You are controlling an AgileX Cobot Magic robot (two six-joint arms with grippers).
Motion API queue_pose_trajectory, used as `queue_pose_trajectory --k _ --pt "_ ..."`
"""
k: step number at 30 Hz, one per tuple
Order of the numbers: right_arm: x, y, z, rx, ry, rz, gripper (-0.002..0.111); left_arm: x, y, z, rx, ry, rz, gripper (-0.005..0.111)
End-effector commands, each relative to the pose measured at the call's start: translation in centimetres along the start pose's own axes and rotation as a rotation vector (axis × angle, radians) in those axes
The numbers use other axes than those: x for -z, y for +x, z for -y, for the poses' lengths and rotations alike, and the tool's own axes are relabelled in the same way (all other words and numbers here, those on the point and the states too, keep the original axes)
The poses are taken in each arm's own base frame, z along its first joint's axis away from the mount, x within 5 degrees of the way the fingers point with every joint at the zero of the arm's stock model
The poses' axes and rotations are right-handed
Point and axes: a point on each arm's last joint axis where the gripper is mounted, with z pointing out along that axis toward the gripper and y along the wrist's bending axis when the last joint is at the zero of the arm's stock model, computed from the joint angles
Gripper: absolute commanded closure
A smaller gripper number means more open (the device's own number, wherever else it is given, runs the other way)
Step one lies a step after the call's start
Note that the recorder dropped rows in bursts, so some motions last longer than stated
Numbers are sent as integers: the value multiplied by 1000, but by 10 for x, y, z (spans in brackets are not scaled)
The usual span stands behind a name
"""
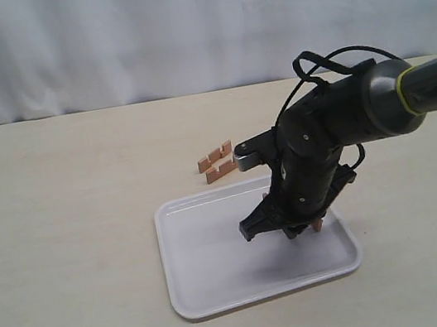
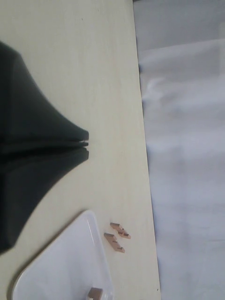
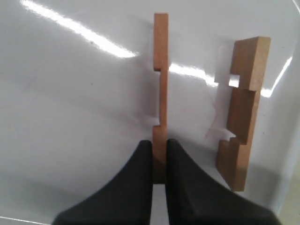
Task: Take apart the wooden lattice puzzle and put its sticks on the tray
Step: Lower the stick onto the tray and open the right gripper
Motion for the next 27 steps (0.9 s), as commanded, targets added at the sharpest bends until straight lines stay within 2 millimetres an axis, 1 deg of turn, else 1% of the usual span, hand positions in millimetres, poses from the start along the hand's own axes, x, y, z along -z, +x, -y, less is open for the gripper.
queue_pose_trajectory --k 1,13,16,24,27 --pt "0 0 0 3 4 10 104 0 0 0 4 2 9 107" --pt "0 0 0 1 5 4 102 0 0 0 4 2 9 107" --pt "0 1 1 0 6 2 94 0 0 0 4 2 9 107" --pt "0 1 1 0 7 -3 63 0 0 0 4 2 9 107" --pt "0 1 1 0 7 -3 56 0 0 0 4 2 9 107"
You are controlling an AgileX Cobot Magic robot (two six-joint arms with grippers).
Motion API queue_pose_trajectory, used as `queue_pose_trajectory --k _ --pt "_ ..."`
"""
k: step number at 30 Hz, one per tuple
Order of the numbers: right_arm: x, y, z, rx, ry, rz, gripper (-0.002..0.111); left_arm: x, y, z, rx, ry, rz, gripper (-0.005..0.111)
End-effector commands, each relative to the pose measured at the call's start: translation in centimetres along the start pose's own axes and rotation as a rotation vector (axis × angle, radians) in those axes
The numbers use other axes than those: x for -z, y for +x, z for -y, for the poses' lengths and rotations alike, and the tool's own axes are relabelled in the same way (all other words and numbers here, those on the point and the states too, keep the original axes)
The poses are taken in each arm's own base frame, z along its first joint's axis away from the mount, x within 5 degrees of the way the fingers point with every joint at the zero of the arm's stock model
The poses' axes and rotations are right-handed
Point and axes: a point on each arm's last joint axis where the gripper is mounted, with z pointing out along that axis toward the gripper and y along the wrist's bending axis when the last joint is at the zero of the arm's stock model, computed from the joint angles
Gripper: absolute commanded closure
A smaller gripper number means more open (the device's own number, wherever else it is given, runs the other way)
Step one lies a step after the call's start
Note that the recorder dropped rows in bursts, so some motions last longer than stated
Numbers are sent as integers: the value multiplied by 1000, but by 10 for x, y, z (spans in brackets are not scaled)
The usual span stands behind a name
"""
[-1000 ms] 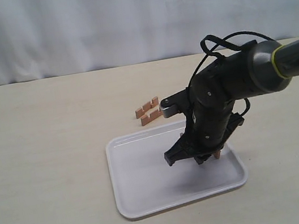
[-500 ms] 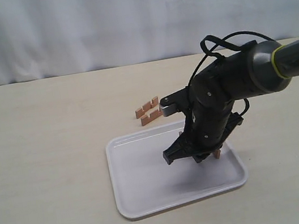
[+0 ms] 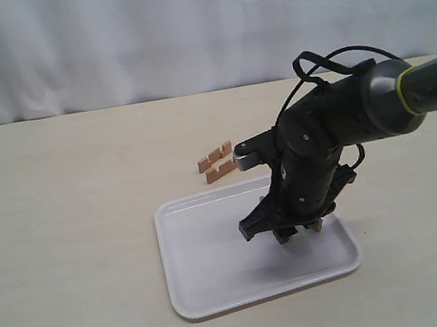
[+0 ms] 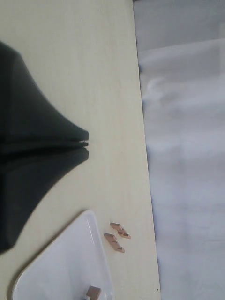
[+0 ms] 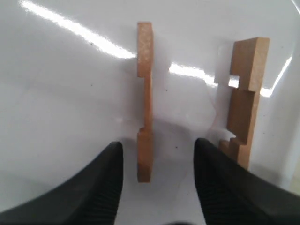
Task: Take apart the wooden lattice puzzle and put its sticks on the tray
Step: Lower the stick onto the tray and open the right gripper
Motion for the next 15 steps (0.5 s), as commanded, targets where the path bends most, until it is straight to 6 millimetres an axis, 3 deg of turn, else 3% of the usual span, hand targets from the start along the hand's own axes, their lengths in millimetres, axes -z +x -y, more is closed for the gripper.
queue_pose_trajectory --k 1,15 --pt "0 1 1 6 7 -3 56 0 0 0 4 2 9 107" --pt "14 -11 -8 -100 -76 -11 55 0 0 0 4 2 9 107"
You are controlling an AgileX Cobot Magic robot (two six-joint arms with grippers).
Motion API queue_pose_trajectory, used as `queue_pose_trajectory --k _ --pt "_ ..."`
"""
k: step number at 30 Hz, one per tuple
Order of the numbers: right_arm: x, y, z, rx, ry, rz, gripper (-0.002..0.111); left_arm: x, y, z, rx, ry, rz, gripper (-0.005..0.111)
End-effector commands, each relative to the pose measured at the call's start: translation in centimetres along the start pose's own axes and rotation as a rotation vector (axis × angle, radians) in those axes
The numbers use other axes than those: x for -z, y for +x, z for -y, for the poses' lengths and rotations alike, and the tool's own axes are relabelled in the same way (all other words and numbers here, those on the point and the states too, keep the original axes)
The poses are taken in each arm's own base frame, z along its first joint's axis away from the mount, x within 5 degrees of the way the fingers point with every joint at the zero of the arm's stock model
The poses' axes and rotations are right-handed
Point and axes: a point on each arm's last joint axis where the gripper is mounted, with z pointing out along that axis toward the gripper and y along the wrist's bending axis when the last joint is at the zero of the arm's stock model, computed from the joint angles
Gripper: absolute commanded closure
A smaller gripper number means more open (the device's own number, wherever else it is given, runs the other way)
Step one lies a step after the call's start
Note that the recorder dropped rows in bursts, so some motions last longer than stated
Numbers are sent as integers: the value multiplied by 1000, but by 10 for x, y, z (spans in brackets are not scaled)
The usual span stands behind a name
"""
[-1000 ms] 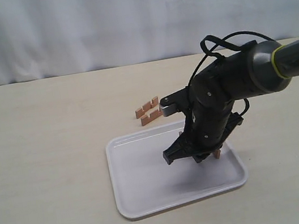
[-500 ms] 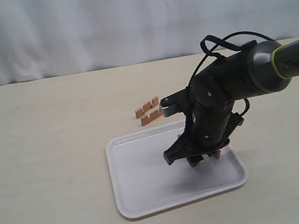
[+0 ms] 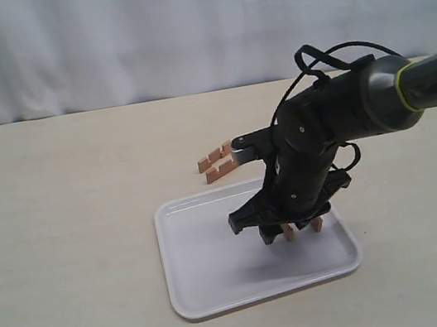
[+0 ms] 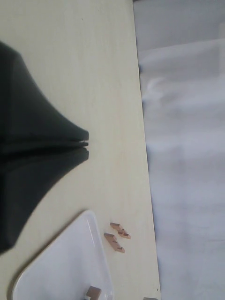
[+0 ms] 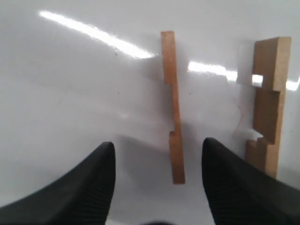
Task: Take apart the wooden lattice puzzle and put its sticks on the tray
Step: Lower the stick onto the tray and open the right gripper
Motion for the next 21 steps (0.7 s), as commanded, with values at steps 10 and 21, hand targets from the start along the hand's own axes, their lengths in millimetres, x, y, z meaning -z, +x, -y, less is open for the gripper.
queue_pose_trajectory --k 10,21 --pt "23 -20 -5 -13 -10 6 55 0 0 0 4 2 9 107" --pt "25 -38 -9 -14 -59 205 55 0 0 0 4 2 9 107"
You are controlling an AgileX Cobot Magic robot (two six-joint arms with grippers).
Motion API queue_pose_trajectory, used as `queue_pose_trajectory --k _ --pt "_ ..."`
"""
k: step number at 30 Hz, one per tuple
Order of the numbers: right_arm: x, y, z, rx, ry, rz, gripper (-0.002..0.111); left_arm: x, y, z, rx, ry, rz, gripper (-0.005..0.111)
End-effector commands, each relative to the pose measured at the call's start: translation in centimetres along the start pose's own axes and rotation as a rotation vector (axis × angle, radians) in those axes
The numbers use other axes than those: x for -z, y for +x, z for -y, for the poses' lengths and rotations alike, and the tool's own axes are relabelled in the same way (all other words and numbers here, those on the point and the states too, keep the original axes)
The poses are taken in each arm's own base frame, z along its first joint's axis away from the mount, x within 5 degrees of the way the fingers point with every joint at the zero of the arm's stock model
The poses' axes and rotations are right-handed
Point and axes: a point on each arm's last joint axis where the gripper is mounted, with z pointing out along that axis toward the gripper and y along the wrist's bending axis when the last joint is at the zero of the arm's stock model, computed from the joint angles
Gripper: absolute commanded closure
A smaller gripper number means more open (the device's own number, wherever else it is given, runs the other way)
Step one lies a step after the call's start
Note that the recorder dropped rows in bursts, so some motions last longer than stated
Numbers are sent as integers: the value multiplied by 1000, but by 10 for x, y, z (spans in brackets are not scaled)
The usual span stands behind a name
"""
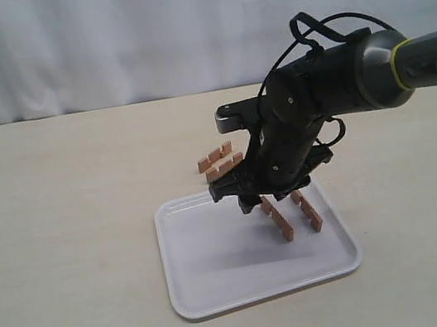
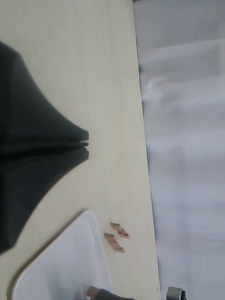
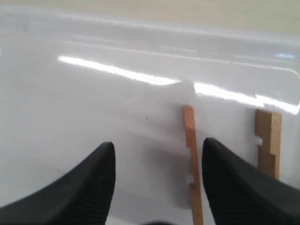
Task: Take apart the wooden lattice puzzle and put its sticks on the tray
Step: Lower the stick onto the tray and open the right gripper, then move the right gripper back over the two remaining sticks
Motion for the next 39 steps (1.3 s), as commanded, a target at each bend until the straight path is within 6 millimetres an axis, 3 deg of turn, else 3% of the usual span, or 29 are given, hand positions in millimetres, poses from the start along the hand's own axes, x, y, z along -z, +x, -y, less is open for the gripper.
queue_pose_trajectory --k 1,11,26,33,39 --pt "4 -12 -3 5 -26 116 55 0 0 0 4 2 9 107" --pt "8 -35 -8 3 -81 339 55 0 0 0 4 2 9 107" --pt "-12 -75 -2 -160 -37 171 55 0 0 0 4 2 9 107" --pt "-30 -80 14 -302 -4 93 55 0 0 0 4 2 9 107" --pt "-39 -84 19 -335 -15 131 55 0 0 0 4 2 9 107"
